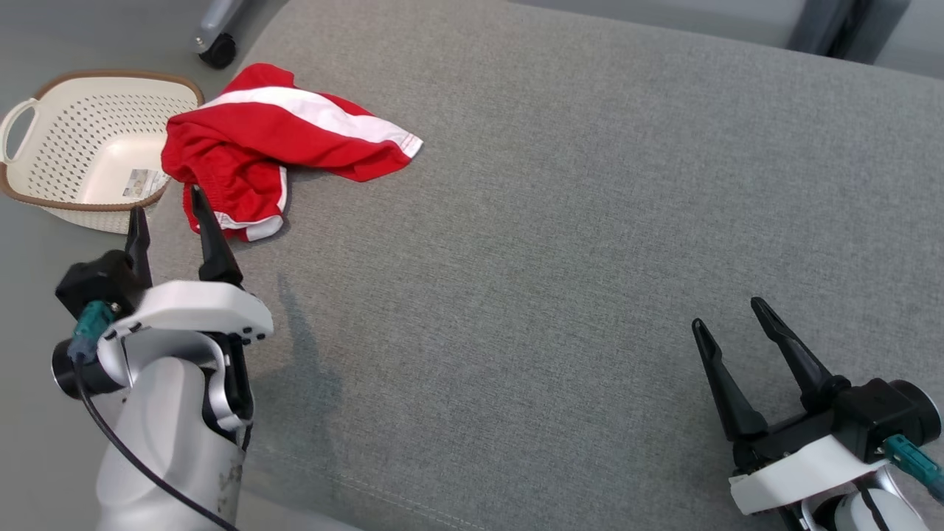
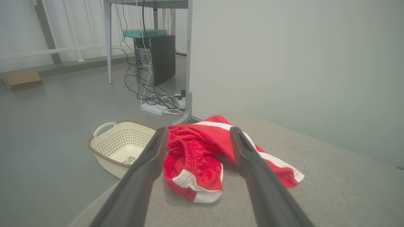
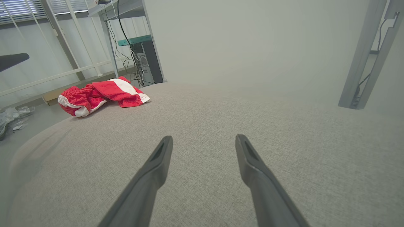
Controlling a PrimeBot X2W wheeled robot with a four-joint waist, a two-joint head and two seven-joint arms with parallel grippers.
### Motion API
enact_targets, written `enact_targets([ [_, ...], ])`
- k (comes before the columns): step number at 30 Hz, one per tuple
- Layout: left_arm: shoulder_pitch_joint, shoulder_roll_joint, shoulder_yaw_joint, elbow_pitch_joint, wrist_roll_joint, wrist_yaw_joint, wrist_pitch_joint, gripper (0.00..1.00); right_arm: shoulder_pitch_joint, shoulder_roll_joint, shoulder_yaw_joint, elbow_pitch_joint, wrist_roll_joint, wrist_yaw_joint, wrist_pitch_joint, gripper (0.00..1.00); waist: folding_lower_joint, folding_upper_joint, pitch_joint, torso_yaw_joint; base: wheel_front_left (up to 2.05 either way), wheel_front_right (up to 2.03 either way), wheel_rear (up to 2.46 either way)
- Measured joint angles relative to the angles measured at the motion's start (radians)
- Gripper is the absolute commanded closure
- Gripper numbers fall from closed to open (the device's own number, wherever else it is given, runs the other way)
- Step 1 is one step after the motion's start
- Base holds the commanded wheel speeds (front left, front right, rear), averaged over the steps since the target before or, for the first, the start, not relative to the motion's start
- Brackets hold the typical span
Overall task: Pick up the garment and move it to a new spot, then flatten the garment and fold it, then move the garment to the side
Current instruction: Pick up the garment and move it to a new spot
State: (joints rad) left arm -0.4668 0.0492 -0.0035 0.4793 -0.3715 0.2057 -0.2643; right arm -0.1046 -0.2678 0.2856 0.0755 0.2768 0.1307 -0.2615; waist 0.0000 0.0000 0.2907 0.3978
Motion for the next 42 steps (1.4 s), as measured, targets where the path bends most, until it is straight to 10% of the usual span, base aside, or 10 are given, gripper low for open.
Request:
enact_targets([
  [26, -0.458, 0.096, 0.034, 0.702, -0.083, -0.11, 0.338, 0.0, -0.114, -0.07, 0.085, 0.003, 0.016, 0.0, 0.0, 0.0, 0.0, 0.0, 0.153, -0.082, 0.0, 0.0, 0.0],
  [27, -0.46, 0.097, 0.03, 0.713, -0.086, -0.12, 0.348, 0.51, -0.114, -0.068, 0.087, 0.004, 0.016, 0.0, 0.0, 0.0, 0.0, 0.0, 0.151, -0.085, 0.0, 0.0, 0.0],
  [28, -0.459, 0.098, 0.028, 0.722, -0.088, -0.127, 0.353, 0.51, -0.113, -0.065, 0.089, 0.005, 0.016, 0.0, 0.0, 0.0, 0.0, 0.0, 0.148, -0.088, 0.0, 0.0, 0.0],
  [29, -0.459, 0.1, 0.028, 0.728, -0.089, -0.129, 0.353, 1.0, -0.113, -0.063, 0.091, 0.005, 0.016, 0.0, 0.0, 0.0, 0.0001, 0.0, 0.146, -0.092, 0.0, 0.0, 0.0],
  [42, -0.43, 0.13, 0.055, 0.678, -0.129, -0.227, 0.087, 1.0, -0.107, -0.013, 0.077, 0.022, 0.016, 0.0, 0.0, 0.0, 0.0, 0.0, 0.075, -0.137, 0.0, 0.0, 0.0],
])
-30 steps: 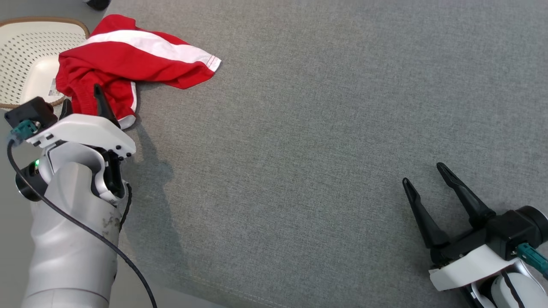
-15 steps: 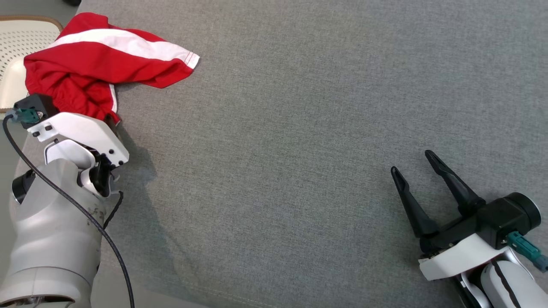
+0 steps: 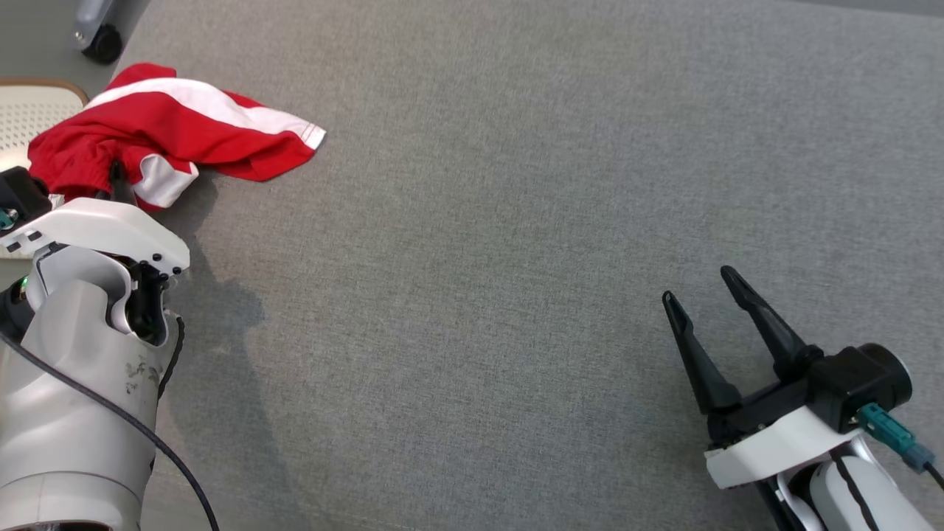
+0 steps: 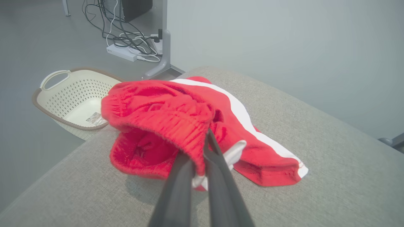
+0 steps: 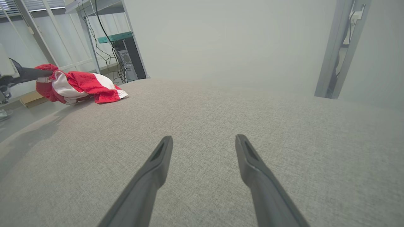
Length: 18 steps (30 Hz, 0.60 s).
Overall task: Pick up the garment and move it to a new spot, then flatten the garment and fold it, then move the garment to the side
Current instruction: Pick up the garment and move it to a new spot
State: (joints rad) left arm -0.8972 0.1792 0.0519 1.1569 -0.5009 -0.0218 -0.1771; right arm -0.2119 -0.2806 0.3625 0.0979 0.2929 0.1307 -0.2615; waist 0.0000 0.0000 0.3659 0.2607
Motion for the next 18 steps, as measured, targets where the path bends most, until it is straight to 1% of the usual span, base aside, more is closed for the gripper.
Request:
enact_targets([
  [3, 0.009, -0.006, 0.011, -0.03, -0.02, -0.038, -0.034, 1.0, 0.018, 0.024, -0.007, 0.007, 0.0, 0.0, 0.0, 0.0, 0.0, 0.0, -0.032, -0.009, 0.0, 0.0, 0.0],
  [9, 0.024, -0.019, 0.011, -0.13, -0.038, -0.074, -0.066, 1.0, 0.057, 0.076, -0.032, 0.021, 0.0, 0.0, 0.0, 0.0, 0.0, 0.0, -0.115, -0.035, 0.0, 0.0, 0.0],
  [11, 0.045, -0.035, 0.009, -0.17, -0.046, -0.083, -0.07, 1.0, 0.073, 0.092, -0.048, 0.024, 0.0, 0.0, 0.0, 0.0, 0.0, 0.0, -0.146, -0.047, 0.0, 0.0, 0.0],
  [12, 0.068, -0.05, 0.005, -0.213, -0.057, -0.086, -0.07, 1.0, 0.092, 0.105, -0.067, 0.027, 0.0, 0.0, 0.0, 0.0, 0.0, 0.0, -0.177, -0.062, 0.0, 0.0, 0.0],
  [18, 0.146, -0.072, -0.027, -0.354, -0.063, -0.091, -0.02, 1.0, 0.149, 0.131, -0.114, 0.031, -0.002, 0.0, 0.0, 0.0, 0.0, 0.0, -0.26, -0.124, 0.0, 0.0, 0.0],
])
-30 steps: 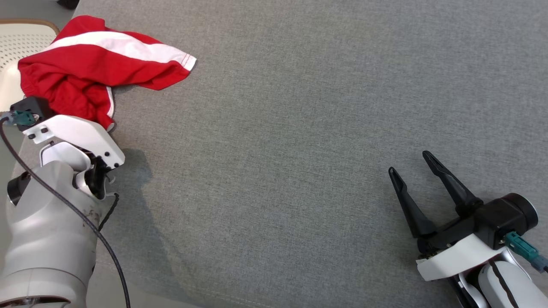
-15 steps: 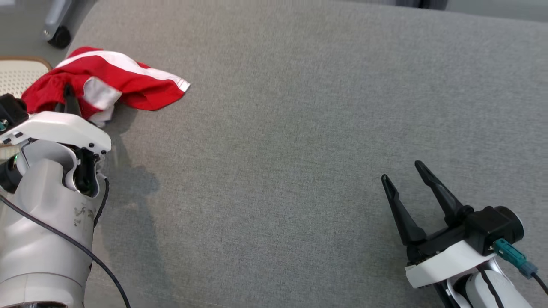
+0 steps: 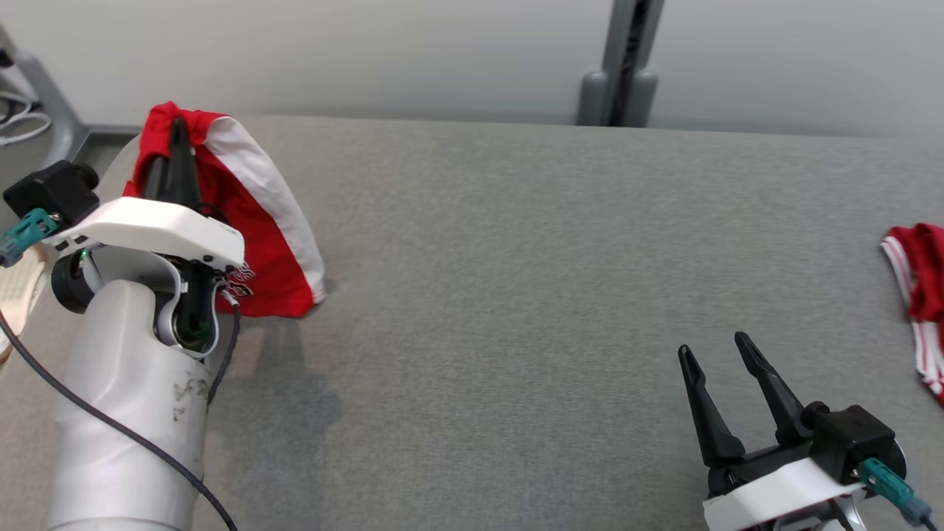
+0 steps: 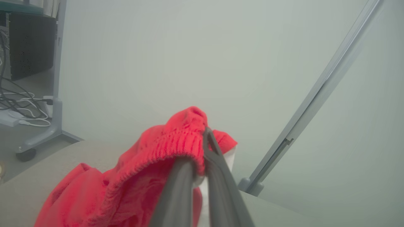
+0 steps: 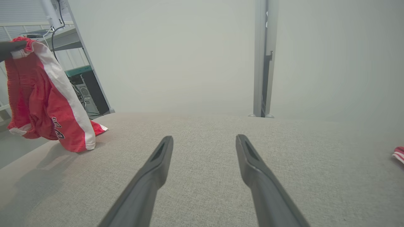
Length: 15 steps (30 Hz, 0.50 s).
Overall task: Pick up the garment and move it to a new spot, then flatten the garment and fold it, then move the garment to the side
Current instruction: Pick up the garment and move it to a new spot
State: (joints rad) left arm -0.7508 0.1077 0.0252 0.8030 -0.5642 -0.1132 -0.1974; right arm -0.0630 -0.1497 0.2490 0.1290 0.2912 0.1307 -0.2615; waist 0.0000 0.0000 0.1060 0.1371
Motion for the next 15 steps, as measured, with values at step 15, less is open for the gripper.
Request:
enact_targets([
  [15, 0.173, -0.054, -0.137, -0.434, -0.055, 0.081, 0.227, 1.0, 0.027, 0.031, -0.026, -0.001, -0.002, 0.0, 0.0, 0.0, 0.0, 0.0, -0.094, -0.26, 0.0, 0.0, 0.0],
])
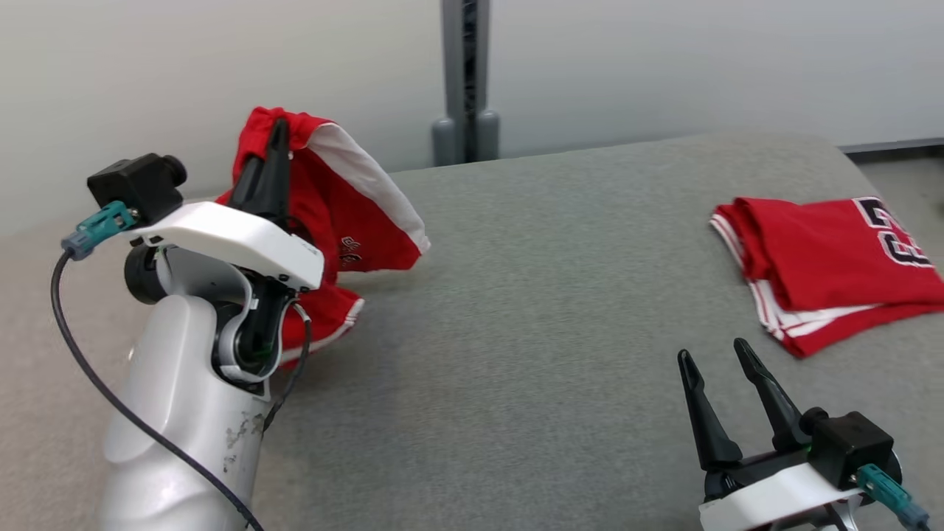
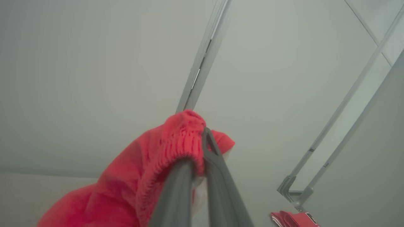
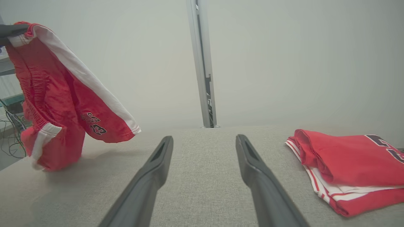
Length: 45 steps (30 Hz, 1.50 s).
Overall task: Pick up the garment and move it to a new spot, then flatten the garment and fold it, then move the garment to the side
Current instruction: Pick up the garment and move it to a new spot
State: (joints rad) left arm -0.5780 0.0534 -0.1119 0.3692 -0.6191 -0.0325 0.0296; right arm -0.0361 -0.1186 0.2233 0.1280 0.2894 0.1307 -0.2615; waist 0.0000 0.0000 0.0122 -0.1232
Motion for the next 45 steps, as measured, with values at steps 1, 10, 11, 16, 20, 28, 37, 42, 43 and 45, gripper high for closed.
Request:
enact_targets([
  [1, 0.002, -0.001, -0.01, -0.009, -0.002, 0.009, 0.007, 1.0, -0.002, 0.001, 0.001, 0.002, 0.0, 0.0, 0.0, 0.0, 0.0, 0.0, -0.001, -0.017, 0.0, 0.0, 0.0],
  [10, -0.024, -0.005, -0.154, -0.035, -0.085, 0.07, 0.016, 1.0, -0.012, 0.012, 0.007, 0.013, 0.003, 0.0, 0.0, 0.0, 0.0, 0.0, -0.004, -0.156, 0.0, 0.0, 0.0],
  [11, -0.031, -0.004, -0.175, -0.038, -0.105, 0.076, 0.012, 1.0, -0.012, 0.013, 0.01, 0.014, 0.003, 0.0, 0.0, 0.0, 0.0, 0.0, -0.003, -0.168, 0.0, 0.0, 0.0],
  [16, -0.044, -0.007, -0.298, -0.052, -0.209, 0.115, -0.013, 1.0, -0.011, 0.015, 0.004, 0.016, 0.003, 0.0, 0.0, 0.0, 0.0, 0.0, 0.001, -0.201, 0.0, 0.0, 0.0],
  [20, -0.038, -0.006, -0.372, -0.017, -0.277, 0.148, -0.032, 1.0, -0.01, 0.015, 0.004, 0.019, 0.003, 0.0, 0.0, 0.0, 0.0, 0.0, 0.005, -0.192, 0.0, 0.0, 0.0],
  [28, 0.066, -0.005, -0.419, 0.214, -0.327, 0.164, -0.085, 1.0, -0.012, 0.016, 0.018, 0.022, 0.003, 0.0, 0.0, 0.0, 0.0, 0.0, 0.018, -0.159, 0.0, 0.0, 0.0],
  [37, 0.092, 0.013, -0.409, 0.404, -0.328, 0.148, -0.143, 0.0, -0.01, 0.012, 0.022, 0.029, 0.007, 0.0, 0.0, 0.0, 0.0, 0.0, 0.028, -0.133, 0.0, 0.0, 0.0],
  [42, 0.085, 0.03, -0.421, 0.448, -0.295, 0.138, -0.2, 0.0, -0.01, 0.014, 0.025, 0.033, 0.008, 0.0, 0.0, 0.0, 0.0, 0.0, 0.029, -0.11, 0.0, 0.0, 0.0],
  [43, 0.083, 0.035, -0.425, 0.452, -0.287, 0.138, -0.21, 0.0, -0.01, 0.014, 0.027, 0.034, 0.008, 0.0, 0.0, 0.0, 0.0, 0.0, 0.027, -0.105, 0.0, 0.0, 0.0],
  [45, 0.083, 0.041, -0.433, 0.451, -0.275, 0.129, -0.226, 0.0, -0.008, 0.014, 0.027, 0.034, 0.008, 0.0, 0.0, 0.0, 0.0, 0.0, 0.024, -0.093, 0.0, 0.0, 0.0],
])
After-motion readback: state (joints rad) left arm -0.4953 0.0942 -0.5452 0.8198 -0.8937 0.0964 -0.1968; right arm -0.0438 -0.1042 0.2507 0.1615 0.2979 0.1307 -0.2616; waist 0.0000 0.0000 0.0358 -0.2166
